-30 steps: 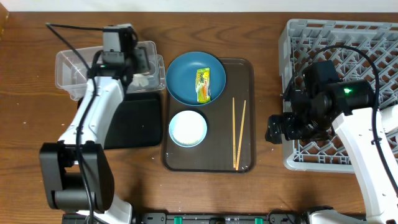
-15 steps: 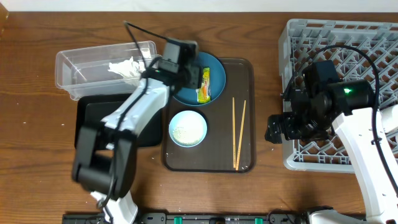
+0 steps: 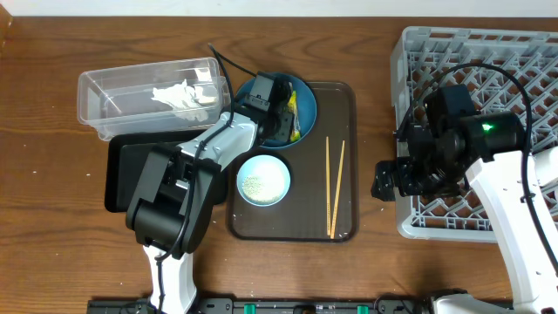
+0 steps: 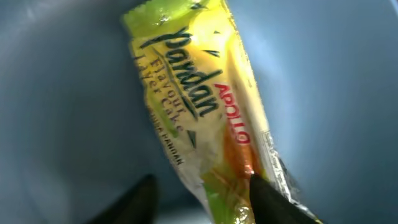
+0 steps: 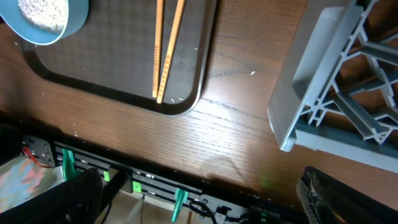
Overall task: Sort waste into correct bins and load items into the dishwasher rack
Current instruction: 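Grasp the yellow pandan cake wrapper with the left gripper, then drop the wrapper into the clear plastic bin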
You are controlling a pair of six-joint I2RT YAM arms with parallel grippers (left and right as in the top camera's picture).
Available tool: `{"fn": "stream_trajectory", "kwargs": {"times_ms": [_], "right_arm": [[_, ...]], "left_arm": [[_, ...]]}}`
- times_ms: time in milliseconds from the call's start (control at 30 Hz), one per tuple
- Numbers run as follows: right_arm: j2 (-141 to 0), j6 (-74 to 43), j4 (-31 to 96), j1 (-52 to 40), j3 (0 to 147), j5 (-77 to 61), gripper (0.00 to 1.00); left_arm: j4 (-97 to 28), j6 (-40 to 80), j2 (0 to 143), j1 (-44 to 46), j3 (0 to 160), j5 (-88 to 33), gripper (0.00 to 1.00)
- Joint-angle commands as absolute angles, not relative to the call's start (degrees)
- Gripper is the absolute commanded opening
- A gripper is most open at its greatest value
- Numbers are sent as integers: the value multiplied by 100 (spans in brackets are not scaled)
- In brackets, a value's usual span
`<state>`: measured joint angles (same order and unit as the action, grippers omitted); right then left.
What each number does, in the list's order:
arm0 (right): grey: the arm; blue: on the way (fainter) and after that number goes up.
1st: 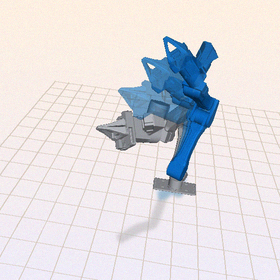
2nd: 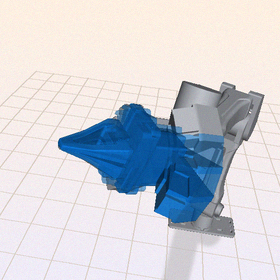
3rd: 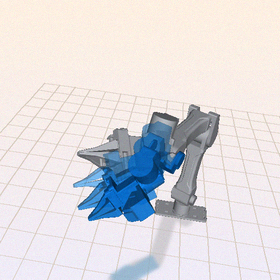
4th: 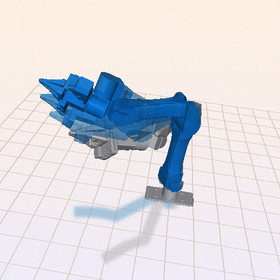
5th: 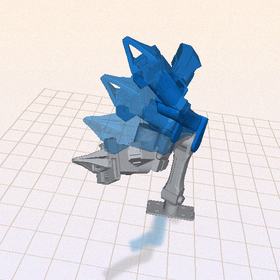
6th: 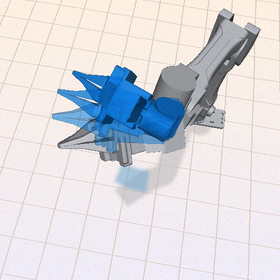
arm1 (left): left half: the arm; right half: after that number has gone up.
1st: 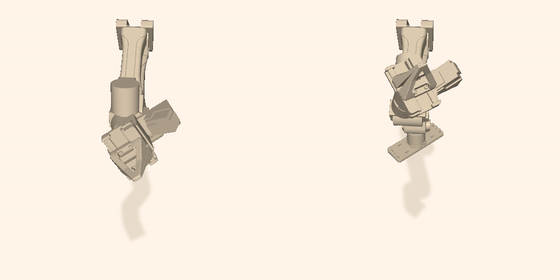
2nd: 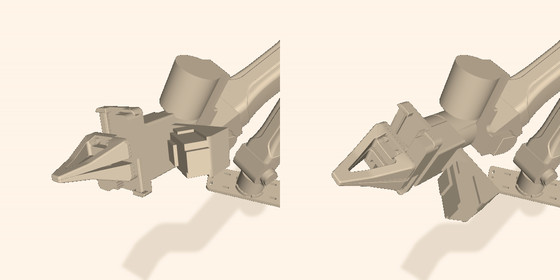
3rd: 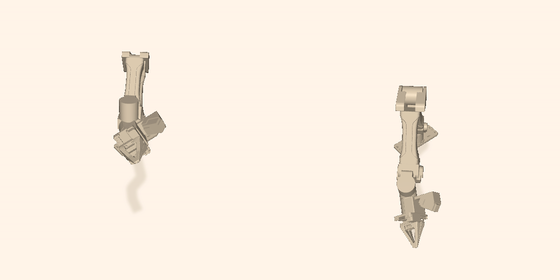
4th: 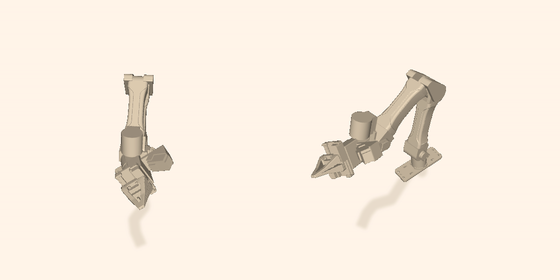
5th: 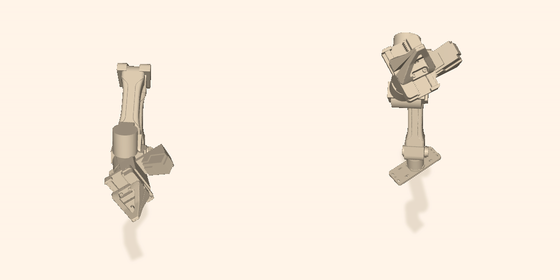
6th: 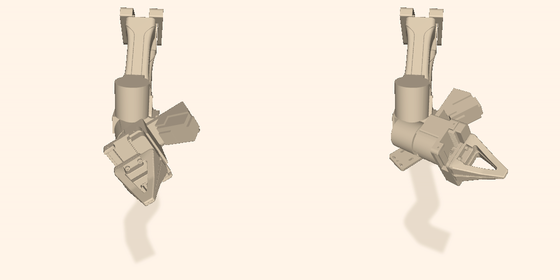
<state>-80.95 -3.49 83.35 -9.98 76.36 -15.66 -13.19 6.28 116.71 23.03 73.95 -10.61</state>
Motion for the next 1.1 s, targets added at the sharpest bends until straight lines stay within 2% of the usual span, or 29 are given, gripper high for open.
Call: {"fn": "stream_trajectory", "kwargs": {"times_ms": [0, 67, 100, 133, 333, 500, 767, 1067], "right_arm": [[-8036, -421, 8335, -1048, 7609, -1612, 99], [-8036, -421, 8333, -1048, 7609, -1612, 99], [-8036, -421, 8333, -1048, 7609, -1612, 99], [-8036, -421, 8335, -1048, 7609, -1612, 99], [-8036, -421, 8340, -1048, 7609, -1612, 99], [-8036, -421, 8340, -1048, 7609, -1610, 99], [-8036, -421, 8305, -1048, 7609, -1610, 99], [-8036, -423, 8307, -1048, 7609, -1612, 99]], "left_arm": [[-1361, 626, 11734, 2307, 7341, -1098, 30], [-1361, 626, 11734, 2314, 7341, -1098, 19], [-1361, 626, 11734, 2311, 7341, -1098, 10], [-1361, 626, 11734, 2311, 7341, -1098, 6], [-1367, 624, 11548, 2272, 7354, -1094, 6], [-1557, 622, 10814, 2075, 7354, -1090, 6], [-1970, 622, 9647, 1116, 7352, -611, 5], [-1881, 622, 9765, 47, 7352, -569, 8]]}}
